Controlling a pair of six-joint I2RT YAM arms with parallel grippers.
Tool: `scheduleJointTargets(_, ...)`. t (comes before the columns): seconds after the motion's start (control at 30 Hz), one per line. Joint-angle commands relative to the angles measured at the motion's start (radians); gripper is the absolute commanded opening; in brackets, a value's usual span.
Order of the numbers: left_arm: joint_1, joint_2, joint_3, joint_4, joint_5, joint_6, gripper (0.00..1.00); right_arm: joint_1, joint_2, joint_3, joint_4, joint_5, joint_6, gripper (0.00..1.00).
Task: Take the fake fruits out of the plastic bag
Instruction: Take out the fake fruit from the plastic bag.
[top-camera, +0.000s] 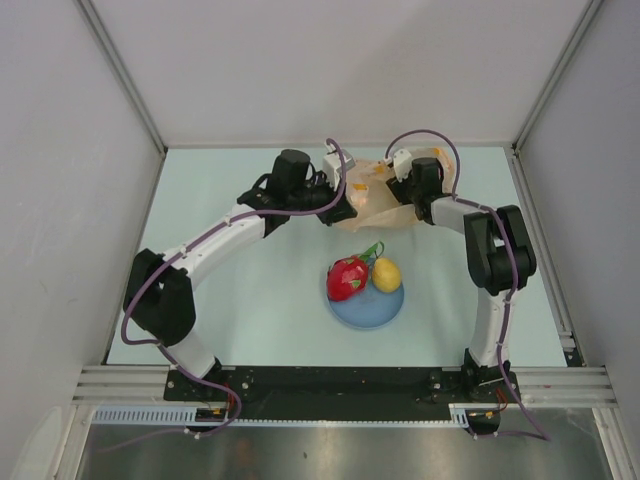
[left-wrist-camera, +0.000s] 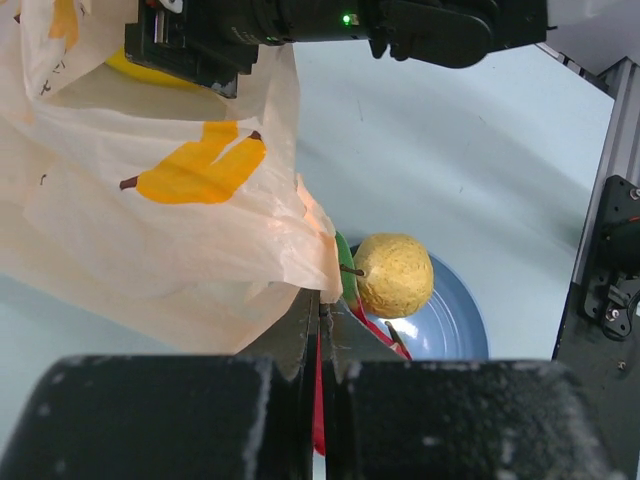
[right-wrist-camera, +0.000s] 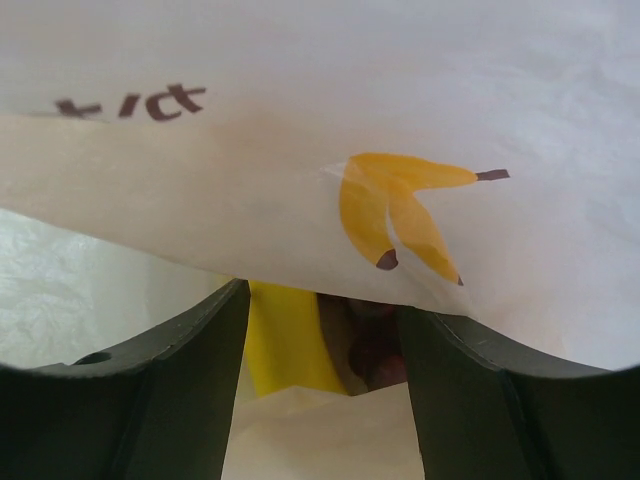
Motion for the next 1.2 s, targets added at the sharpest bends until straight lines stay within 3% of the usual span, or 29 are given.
scheduleJointTargets(0.0, -0.004, -0.018, 0.051, 0.008, -0.006, 0.033, 0.00, -0.014, 0.043, 0.063, -0.081, -0.040, 0.013, 0.64)
scheduleJointTargets(0.17, -0.004, 0.002, 0.064, 0.008, -0.006, 0.033, 0.00, -0.019, 0.033, 0.071, -0.184, -0.183, 0.027, 0.60)
scheduleJointTargets(0.33, -0.004, 0.014, 0.075, 0.010, -0.006, 0.031, 0.00, -0.016, -0.030, 0.072, -0.228, -0.231, 0.046, 0.40)
scheduleJointTargets(0.67, -0.004, 0.033, 0.077, 0.014, -0.004, 0.031, 0.00, -0.030, -0.277, 0.071, -0.270, -0.514, 0.223, 0.34)
scheduleJointTargets(1.0, -0.010, 0.025, 0.074, 0.008, -0.009, 0.043, 0.00, -0.036, -0.371, 0.023, -0.267, -0.579, 0.359, 0.34)
scheduleJointTargets(1.17, -0.010, 0.016, 0.061, -0.007, -0.036, 0.069, 0.00, -0.019, -0.473, 0.020, -0.349, -0.648, 0.300, 0.27)
